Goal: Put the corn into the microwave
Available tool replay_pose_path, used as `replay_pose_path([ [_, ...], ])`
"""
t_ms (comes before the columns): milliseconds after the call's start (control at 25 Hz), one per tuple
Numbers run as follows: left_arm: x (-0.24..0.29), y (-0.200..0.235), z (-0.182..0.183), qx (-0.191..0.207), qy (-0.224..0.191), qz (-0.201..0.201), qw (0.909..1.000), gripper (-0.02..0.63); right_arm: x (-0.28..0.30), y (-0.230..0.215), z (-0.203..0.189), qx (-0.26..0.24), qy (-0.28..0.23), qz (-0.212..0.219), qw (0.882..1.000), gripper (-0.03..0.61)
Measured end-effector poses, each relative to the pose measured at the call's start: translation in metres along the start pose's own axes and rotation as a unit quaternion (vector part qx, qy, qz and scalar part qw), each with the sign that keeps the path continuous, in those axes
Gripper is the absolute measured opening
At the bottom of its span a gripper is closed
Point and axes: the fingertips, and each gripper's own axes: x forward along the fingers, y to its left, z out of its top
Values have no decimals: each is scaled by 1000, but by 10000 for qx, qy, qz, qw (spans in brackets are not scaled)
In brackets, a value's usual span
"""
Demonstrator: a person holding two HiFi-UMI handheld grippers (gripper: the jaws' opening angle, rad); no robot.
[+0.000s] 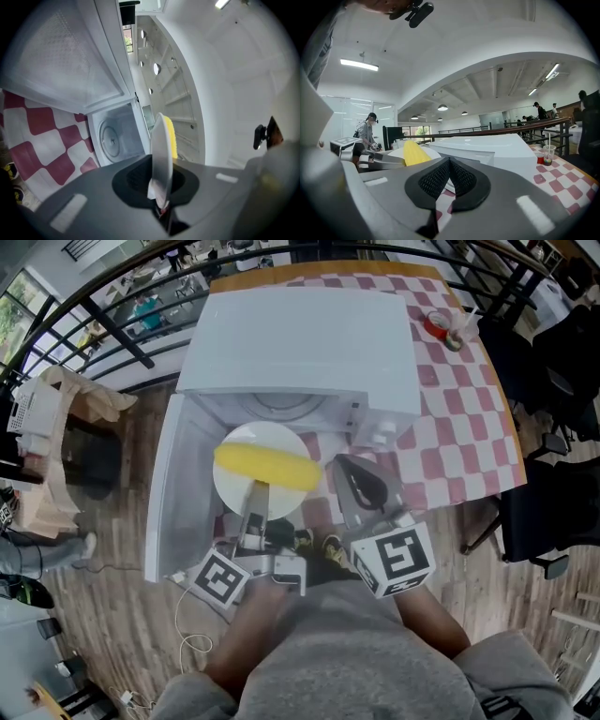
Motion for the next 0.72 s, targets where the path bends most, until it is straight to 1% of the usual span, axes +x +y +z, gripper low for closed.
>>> replay_pose_path([
  [240,18,11,9,3,134,-52,9999,13,15,-3,2,-55,64,-53,9999,-2],
  [400,31,21,12,-135,287,-19,9995,12,30,-4,12,-119,60,-101,9999,-2],
  [520,41,27,15,-312,320,-33,9990,13,41,-5,16,-166,54,-141,9997,-2],
  [720,53,35,20,-298,447,-77,9985,12,57,-6,19,-187,47,-226,9996,-2],
])
